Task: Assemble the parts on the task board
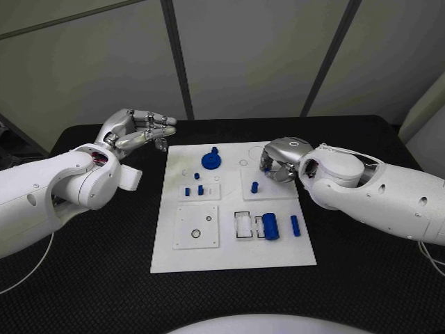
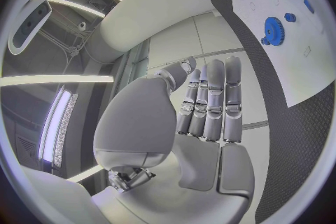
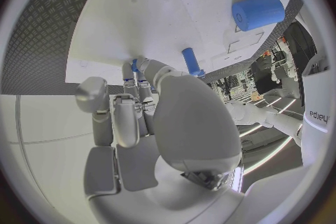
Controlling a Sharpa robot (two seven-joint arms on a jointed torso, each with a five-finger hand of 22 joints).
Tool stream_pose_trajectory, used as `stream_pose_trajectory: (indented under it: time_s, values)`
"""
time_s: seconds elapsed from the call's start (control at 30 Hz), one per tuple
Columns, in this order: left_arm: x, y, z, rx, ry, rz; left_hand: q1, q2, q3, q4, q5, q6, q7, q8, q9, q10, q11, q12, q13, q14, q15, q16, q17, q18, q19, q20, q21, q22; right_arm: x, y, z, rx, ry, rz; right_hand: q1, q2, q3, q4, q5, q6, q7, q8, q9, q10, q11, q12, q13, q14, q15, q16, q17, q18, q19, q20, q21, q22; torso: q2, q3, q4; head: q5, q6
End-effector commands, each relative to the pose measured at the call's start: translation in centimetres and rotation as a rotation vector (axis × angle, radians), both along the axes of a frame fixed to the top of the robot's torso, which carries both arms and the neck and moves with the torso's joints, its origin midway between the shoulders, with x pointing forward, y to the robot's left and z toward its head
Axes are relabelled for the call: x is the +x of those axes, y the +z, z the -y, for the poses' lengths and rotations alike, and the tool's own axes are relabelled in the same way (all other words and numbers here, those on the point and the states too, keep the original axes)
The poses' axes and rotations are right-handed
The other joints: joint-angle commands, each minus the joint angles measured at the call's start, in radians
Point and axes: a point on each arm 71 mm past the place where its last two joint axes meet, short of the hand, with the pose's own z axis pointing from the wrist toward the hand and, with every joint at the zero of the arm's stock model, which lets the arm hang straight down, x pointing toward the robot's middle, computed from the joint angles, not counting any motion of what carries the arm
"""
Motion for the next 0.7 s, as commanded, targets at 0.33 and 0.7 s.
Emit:
stream_pose_trajectory:
  time_s: [0.33, 0.7]
  values:
    - [0.2, 0.1, -0.3, -0.005, 0.008, 0.01, 0.0, 0.008, -0.007, -0.004, -0.005, -0.001, 0.006, -0.002, -0.002, -0.013, 0.004, 0.005, 0.0, -0.003, 0.005, -0.007, -0.004, -0.015, -0.002, 0.001, -0.004, -0.002, -1.1, 1.3, 0.0, 0.053, 0.001, 0.095, 0.005, 0.012, 0.015, -0.017, 0.011, 0.008, 0.002, -0.003, -0.003, 0.018, -0.006, -0.008, 0.001, 0.07, -0.004, 0.007, 0.091, -0.006, 0.009, 0.002, 0.012, 0.008, -0.001, 0.0001, -0.0004, 0.002, 0.003]
    - [0.3, 0.0, -0.4, -0.002, 0.011, 0.005, 0.0, 0.007, -0.009, -0.006, -0.005, -0.006, 0.009, -0.004, -0.002, -0.02, 0.006, 0.007, 0.0, -0.002, 0.007, -0.008, -0.007, -0.016, -0.001, 0.002, -0.005, -0.002, -2.9, 2.8, -0.8, 0.133, 0.051, 0.132, -0.005, 0.006, 0.029, -0.031, 0.028, 0.009, 0.004, -0.011, -0.005, 0.02, -0.003, -0.018, 0.0, 0.07, -0.002, 0.009, 0.093, -0.007, 0.008, 0.004, 0.019, 0.015, -0.001, -0.001, 0.001, 0.002, 0.008]
